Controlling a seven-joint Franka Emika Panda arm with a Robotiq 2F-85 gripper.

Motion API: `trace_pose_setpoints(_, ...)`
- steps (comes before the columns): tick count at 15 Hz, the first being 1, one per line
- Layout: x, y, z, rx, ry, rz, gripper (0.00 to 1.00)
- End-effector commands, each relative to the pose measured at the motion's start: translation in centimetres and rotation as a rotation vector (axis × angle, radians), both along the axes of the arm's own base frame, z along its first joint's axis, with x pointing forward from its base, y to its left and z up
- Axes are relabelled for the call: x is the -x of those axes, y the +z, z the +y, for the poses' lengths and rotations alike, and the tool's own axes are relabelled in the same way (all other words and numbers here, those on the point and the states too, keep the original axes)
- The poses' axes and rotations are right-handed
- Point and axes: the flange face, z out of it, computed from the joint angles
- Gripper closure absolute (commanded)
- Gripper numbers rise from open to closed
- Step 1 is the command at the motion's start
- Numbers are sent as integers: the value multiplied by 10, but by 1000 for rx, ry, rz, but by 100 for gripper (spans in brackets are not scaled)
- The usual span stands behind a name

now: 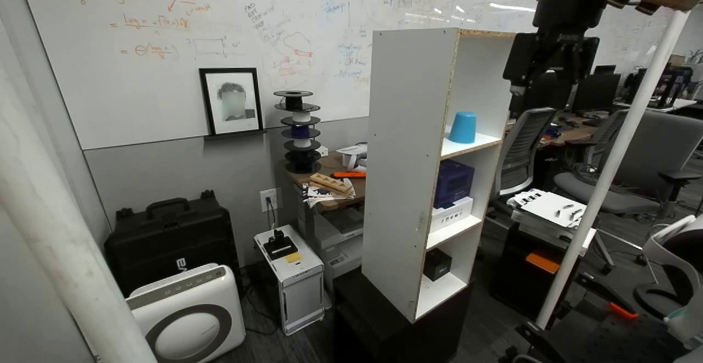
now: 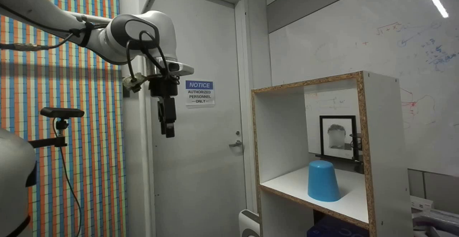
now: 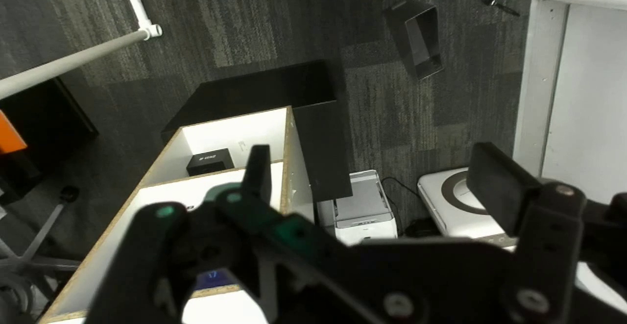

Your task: Put the blue cup on top of the shelf

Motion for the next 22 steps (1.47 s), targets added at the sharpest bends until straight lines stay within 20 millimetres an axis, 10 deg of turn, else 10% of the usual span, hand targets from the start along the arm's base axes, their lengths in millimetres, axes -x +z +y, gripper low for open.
trace_pose_setpoints(1,3,8,-33,78,-39,-93,0)
trace_pose_setpoints(14,-36,-6,-205,24,-55,-441,0)
trace_pose_setpoints(22,-88,-43,-256,-32,78,-412,0)
